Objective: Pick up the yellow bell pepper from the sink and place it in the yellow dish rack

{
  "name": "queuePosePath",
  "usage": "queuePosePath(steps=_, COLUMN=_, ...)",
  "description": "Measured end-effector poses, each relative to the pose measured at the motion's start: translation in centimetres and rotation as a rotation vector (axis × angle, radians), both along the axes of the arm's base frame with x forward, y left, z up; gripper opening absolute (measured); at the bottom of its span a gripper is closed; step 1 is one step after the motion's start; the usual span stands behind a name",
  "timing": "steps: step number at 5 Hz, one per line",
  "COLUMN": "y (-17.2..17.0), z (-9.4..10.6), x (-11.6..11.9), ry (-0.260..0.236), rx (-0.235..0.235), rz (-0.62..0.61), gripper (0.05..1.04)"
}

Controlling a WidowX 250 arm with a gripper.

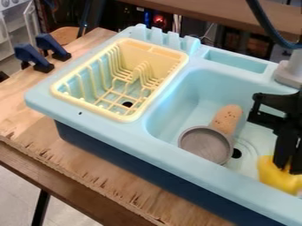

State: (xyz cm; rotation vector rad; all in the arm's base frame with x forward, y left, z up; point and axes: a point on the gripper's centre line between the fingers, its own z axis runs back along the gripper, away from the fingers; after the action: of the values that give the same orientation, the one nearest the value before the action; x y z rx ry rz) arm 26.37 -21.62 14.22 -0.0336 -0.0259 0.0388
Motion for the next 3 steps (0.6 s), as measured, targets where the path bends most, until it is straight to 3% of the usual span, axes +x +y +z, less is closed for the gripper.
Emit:
queuePosePath(steps=1, y=0.2, z=1.2, x=-0.6, ry=-0.01, rx=-0.021, rz=-0.014, gripper=0.126)
queuePosePath(steps=2, y=0.4, z=3.1, x=-1.8, ry=-0.023, rx=0.023, rz=-0.067, gripper=0.121)
queuePosePath(steps=3, y=1.6, z=6.2, x=-3.1, ry=-0.073, rx=0.03, rz=-0.063, gripper=0.121)
